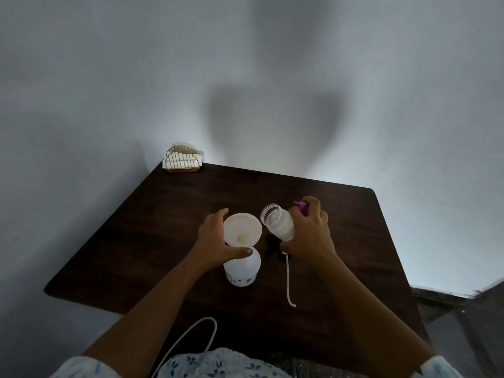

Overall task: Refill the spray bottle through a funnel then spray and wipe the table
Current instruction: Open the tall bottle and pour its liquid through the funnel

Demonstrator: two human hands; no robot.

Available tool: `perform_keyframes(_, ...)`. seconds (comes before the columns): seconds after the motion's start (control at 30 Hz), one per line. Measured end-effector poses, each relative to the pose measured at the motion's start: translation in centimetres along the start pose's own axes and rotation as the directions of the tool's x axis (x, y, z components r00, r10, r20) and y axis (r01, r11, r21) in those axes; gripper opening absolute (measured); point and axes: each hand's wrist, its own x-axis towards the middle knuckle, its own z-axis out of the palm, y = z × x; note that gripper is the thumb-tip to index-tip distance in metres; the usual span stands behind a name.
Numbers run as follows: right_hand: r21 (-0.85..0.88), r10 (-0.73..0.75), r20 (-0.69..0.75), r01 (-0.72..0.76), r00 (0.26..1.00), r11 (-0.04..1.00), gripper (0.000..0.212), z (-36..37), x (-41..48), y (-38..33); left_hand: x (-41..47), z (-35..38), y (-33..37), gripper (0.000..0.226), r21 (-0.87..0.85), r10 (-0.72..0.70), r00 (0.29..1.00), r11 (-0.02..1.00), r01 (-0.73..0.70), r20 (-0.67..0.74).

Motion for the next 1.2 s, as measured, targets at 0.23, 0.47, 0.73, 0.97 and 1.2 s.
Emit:
perform_keyframes(0.23, -0.127, -0.045, -0.004, 0.044, 0.999, 0.991, 0.068, 0.1, 1.0, -0.4, 0.2, 0.5, 0.0, 0.115, -0.007, 0.007, 0.999, 1.0, -0.007, 0.035)
perform_keyframes(0.47, -0.188, -0.079, -0.039, 0.07, 0.996, 0.98, 0.062, 0.3, 1.5, -0.6, 0.7, 0.5, -0.1, 0.11, -0.016, 0.049, 0.999, 0.999, -0.049, -0.003)
perform_keyframes(0.73, -0.156, -0.056, -0.032, 0.051, 0.998, 0.986, 0.06, 0.8, 1.2, -0.5, 0.6, 0.8, -0.2, 0.112, 0.024, 0.095, 0.993, 0.995, -0.093, -0.075)
perform_keyframes(0.97, -0.045, 0.005, -0.023, -0.006, 1.0, 0.999, 0.068, 0.4, 0.7, -0.2, 0.5, 0.6, 1.2, 0.082, 0.117, 0.3, 0.867, 0.954, -0.276, -0.399)
perform_keyframes(1.2, 0.081, 0.065, -0.044, -0.061, 0.997, 0.995, 0.069, -0.1, -0.3, -0.9, 0.7, 1.7, 6.3, 0.082, -0.298, 0.323, 0.939, 0.89, -0.344, -0.116)
